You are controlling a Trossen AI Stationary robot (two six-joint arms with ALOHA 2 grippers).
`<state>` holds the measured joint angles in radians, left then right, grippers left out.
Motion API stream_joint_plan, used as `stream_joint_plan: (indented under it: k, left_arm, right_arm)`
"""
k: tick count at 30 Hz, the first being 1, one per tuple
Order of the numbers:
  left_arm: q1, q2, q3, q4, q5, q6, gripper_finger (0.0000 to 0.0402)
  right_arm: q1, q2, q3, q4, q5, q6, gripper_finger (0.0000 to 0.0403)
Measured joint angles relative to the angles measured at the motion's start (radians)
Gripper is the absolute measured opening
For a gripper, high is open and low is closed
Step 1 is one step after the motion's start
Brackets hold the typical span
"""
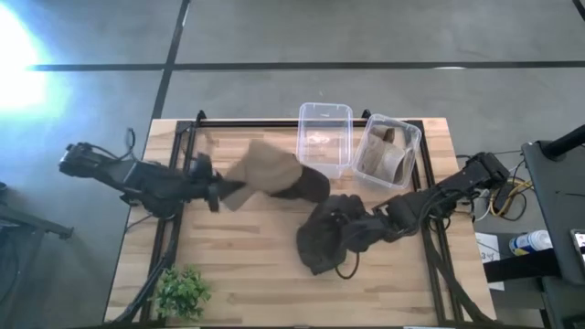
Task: Pick & Place hat
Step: Put the brown cap into the right transparent bin
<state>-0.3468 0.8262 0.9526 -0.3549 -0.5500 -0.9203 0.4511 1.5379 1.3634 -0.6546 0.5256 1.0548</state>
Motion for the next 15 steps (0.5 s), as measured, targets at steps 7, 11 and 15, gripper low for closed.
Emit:
stream_joint_plan:
  k: [7, 11, 15]
  left_arm:
    - [0.0, -0.044, -0.118, 0.74, -0.057, 0.329, 0.0008]
    - [0.001, -0.011, -0.189, 1.168, 0.046, 0.475, 0.0008]
    - [0.011, 0.035, -0.23, 1.447, 0.17, 0.534, 0.0008]
  right_arm:
    - [-0.003, 0.001, -0.008, 0.292, 0.14, -0.04, 0.0102]
    - [-0.031, 0.001, -0.01, 0.534, 0.227, -0.12, 0.0107]
    - [-0.065, 0.022, -0.01, 0.86, 0.219, -0.282, 0.013]
